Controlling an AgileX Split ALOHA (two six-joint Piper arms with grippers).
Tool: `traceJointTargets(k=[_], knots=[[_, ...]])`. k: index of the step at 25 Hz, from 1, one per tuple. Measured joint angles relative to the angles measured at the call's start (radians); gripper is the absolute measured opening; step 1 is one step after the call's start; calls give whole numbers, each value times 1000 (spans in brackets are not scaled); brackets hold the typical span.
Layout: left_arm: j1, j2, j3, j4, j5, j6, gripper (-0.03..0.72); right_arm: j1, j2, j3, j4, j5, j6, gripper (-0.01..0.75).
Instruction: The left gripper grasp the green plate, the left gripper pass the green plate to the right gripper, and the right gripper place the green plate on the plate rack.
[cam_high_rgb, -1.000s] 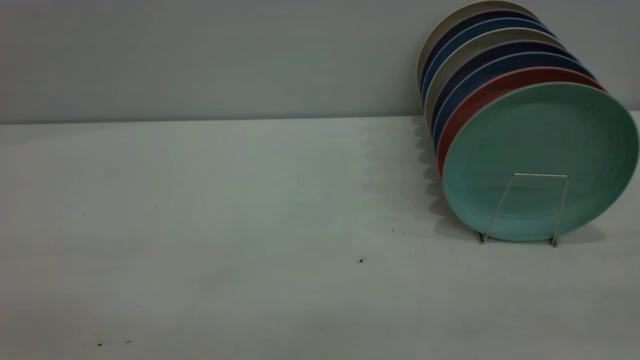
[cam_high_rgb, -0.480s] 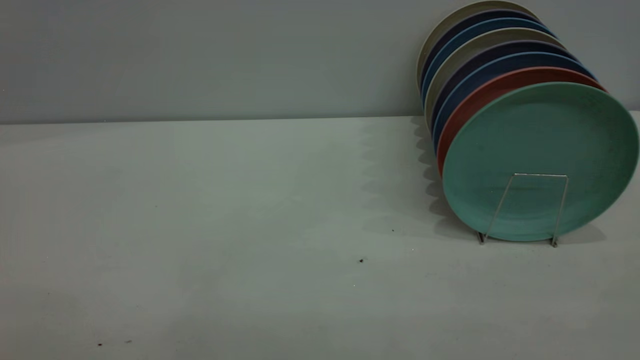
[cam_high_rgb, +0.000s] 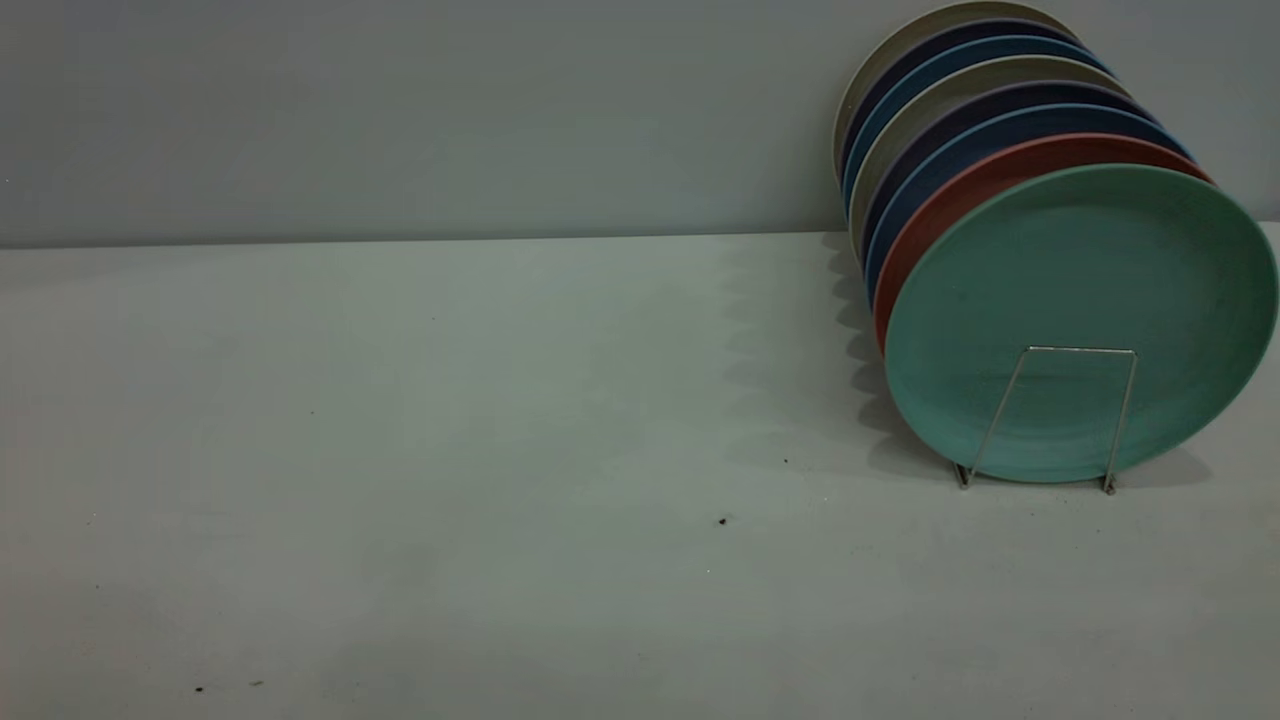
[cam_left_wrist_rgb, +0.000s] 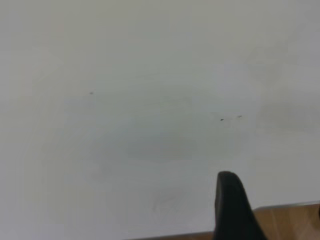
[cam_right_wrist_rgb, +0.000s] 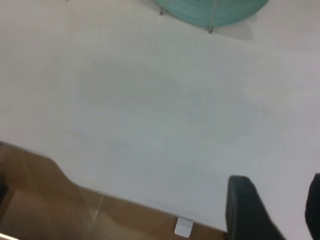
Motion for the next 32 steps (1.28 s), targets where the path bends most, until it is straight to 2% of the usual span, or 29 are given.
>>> traceJointTargets(k=[32], knots=[[0,0,0,-59,-5,73,446,0,0,0,0,0,4,311]])
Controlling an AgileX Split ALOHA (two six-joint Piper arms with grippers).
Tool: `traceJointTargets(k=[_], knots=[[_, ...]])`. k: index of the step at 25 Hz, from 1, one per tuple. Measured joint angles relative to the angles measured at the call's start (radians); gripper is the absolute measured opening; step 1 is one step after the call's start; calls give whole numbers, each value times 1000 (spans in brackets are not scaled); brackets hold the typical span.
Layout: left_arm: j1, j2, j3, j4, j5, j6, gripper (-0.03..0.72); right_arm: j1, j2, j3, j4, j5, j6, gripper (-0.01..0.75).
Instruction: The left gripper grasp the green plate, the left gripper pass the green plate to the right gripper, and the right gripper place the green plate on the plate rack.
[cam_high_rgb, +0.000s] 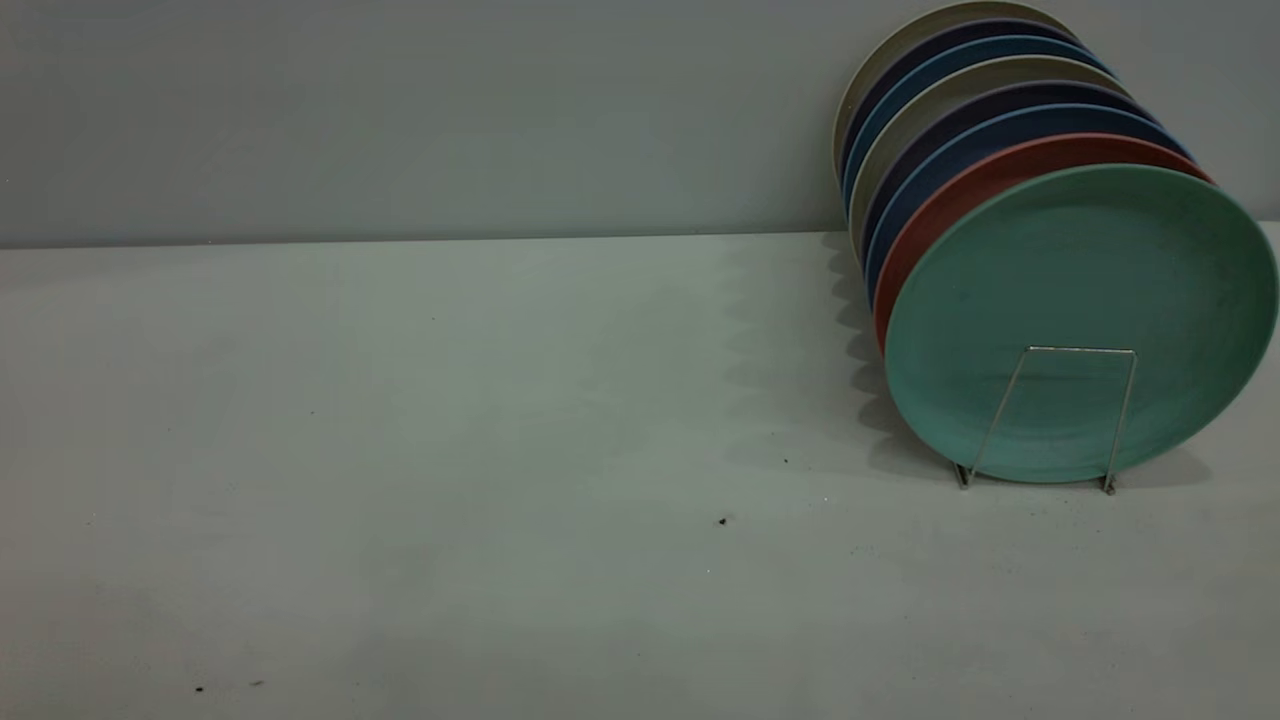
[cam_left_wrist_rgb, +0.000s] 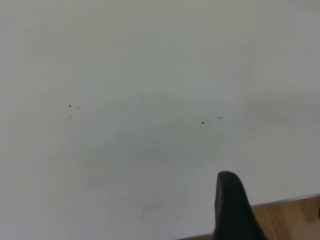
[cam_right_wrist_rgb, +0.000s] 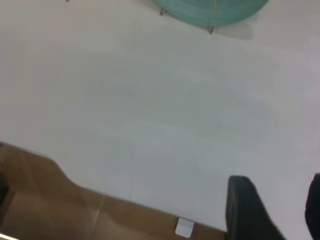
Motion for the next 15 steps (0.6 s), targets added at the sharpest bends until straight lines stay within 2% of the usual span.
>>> traceJointTargets(k=[15], knots=[[-14,0,0,-1,0,0,446,-12,-203,0,1,3,0,311]])
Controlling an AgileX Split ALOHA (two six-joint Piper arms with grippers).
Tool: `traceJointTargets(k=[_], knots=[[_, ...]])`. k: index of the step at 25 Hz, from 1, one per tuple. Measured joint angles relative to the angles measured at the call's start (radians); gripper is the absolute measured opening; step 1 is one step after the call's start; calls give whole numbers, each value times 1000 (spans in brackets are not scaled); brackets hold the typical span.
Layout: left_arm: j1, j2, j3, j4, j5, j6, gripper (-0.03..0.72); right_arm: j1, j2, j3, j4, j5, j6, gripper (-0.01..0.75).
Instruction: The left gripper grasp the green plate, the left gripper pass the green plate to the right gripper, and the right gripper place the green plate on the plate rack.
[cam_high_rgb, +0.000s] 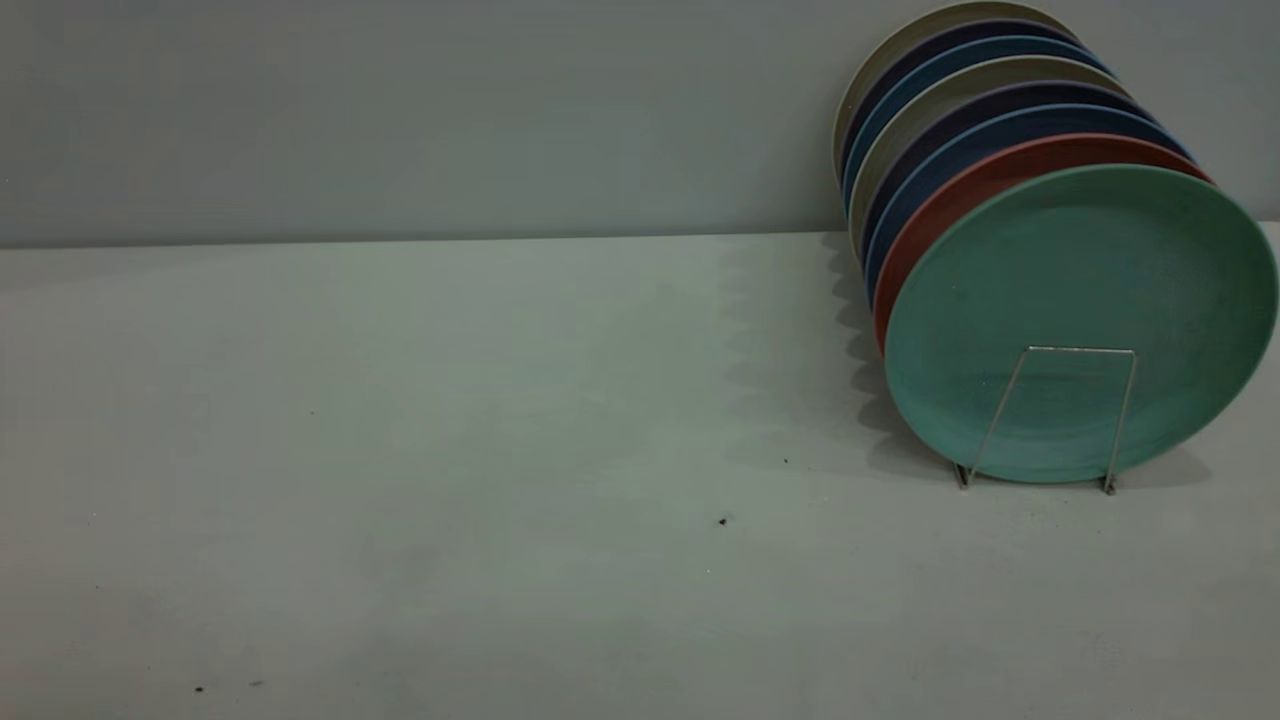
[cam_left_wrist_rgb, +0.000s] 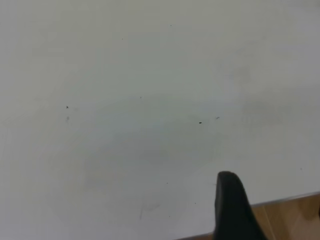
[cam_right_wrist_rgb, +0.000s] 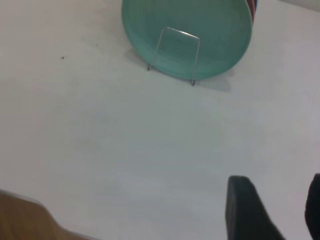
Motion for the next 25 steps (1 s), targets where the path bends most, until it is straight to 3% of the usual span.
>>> traceJointTargets(k=[25], knots=[[0,0,0,0,0,-1,446,0,-1,0,14,0,25,311]])
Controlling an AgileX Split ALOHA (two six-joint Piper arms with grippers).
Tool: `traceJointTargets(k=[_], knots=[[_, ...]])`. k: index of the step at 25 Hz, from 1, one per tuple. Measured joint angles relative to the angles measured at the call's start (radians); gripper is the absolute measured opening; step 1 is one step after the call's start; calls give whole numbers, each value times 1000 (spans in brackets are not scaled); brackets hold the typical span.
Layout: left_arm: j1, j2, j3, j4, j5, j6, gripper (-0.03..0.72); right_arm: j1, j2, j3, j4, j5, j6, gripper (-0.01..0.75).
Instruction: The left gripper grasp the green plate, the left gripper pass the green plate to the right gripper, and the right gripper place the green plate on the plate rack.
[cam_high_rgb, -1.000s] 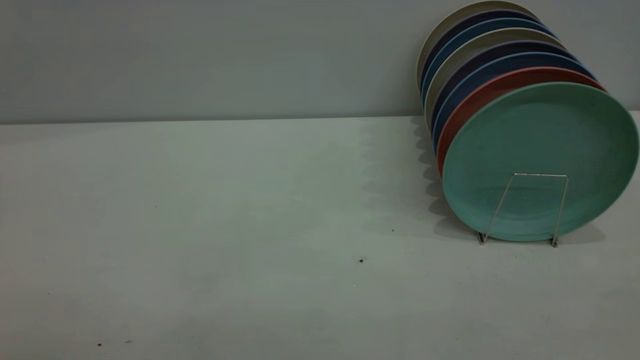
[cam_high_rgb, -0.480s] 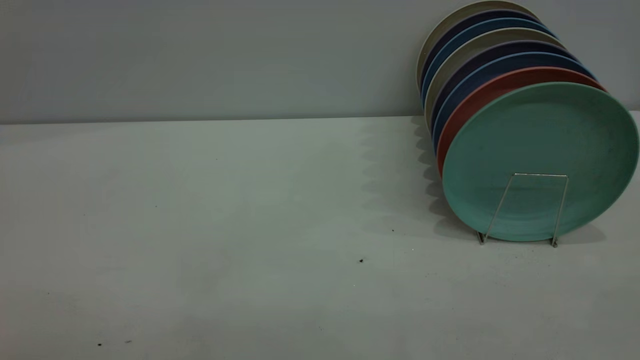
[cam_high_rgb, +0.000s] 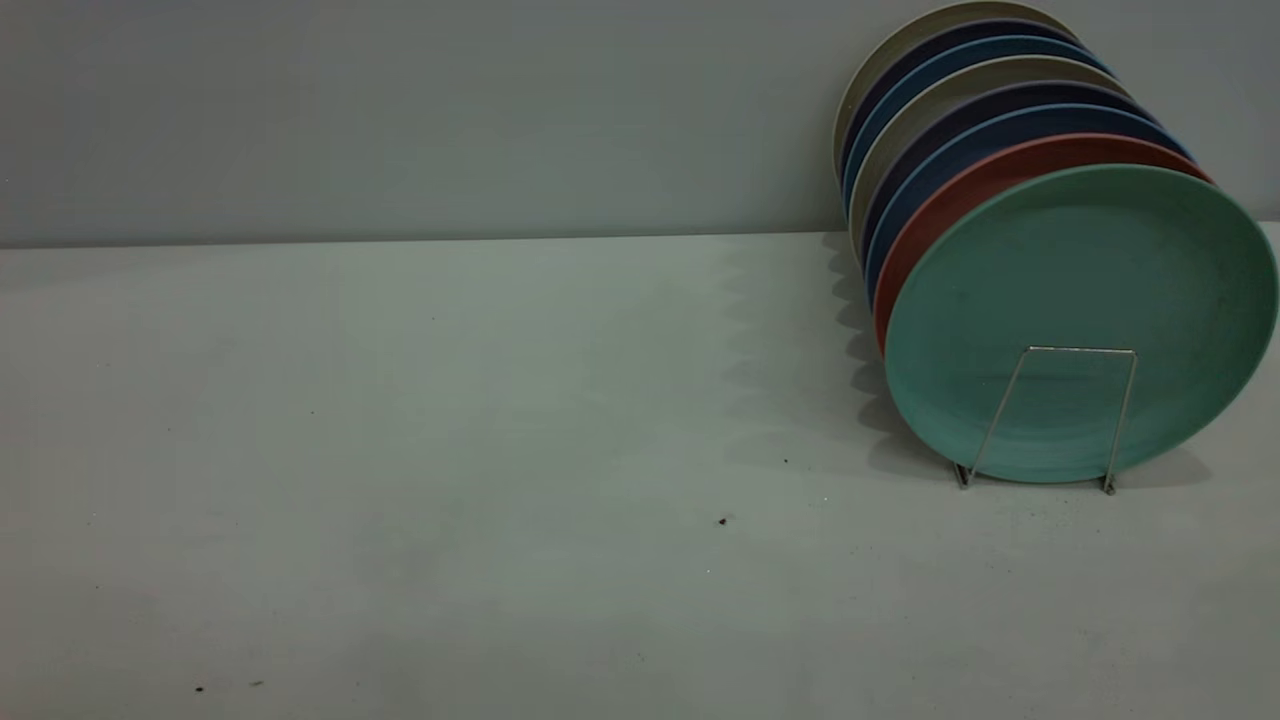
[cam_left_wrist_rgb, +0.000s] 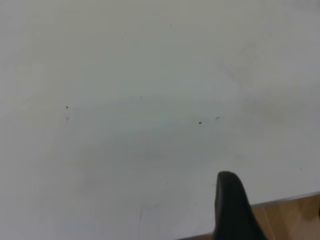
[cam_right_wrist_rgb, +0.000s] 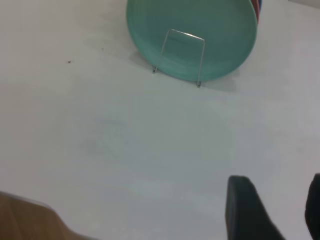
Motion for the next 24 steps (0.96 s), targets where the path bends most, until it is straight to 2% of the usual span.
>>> traceJointTargets(k=[8,24], knots=[[0,0,0,0,0,-1,446,0,0,0,-60,-1,103,311],[0,0,0,0,0,-1,446,0,0,0,-62,-1,109,311]])
